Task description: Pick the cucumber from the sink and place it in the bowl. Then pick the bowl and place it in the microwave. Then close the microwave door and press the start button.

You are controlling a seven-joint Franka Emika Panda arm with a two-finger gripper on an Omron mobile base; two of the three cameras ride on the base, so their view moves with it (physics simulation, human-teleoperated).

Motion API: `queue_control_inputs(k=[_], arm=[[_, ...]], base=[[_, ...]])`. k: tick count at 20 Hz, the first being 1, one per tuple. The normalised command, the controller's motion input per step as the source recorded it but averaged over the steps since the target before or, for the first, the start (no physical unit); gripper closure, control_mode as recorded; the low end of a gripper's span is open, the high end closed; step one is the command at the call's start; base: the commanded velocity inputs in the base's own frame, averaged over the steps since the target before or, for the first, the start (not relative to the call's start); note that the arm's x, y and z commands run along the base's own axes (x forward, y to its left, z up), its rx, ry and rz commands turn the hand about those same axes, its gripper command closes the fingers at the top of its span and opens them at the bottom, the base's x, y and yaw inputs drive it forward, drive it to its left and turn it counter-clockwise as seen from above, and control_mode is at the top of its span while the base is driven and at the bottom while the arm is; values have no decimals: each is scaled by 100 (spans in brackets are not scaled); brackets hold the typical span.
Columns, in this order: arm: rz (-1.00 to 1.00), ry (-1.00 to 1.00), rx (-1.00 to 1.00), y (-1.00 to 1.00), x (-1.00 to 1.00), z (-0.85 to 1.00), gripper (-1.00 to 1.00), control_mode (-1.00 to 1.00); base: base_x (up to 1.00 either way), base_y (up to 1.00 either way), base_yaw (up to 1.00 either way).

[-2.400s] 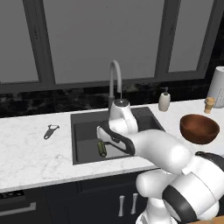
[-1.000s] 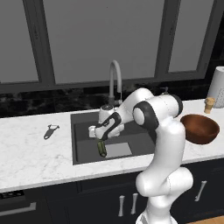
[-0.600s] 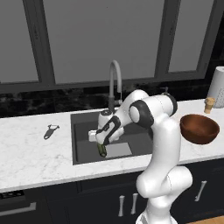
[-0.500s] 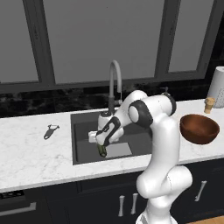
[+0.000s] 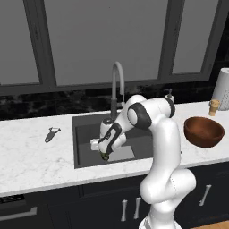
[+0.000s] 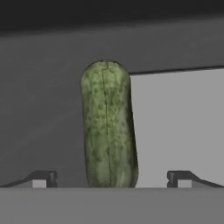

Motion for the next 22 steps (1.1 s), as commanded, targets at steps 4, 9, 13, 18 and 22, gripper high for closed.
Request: queue_control_inputs(k=[4,9,13,18,22], arm=[[0,4,0,0,5,-27,-100,-100],[0,1,0,0,25,-29,-100,-100],[0,1,0,0,30,-28,-100,-100],[0,5,0,1,27,-32,100,-100],[0,6,0,0,19,-22,100,-100]], base=[[0,0,0],[0,0,0],[0,0,0],[0,0,0],[0,0,0]])
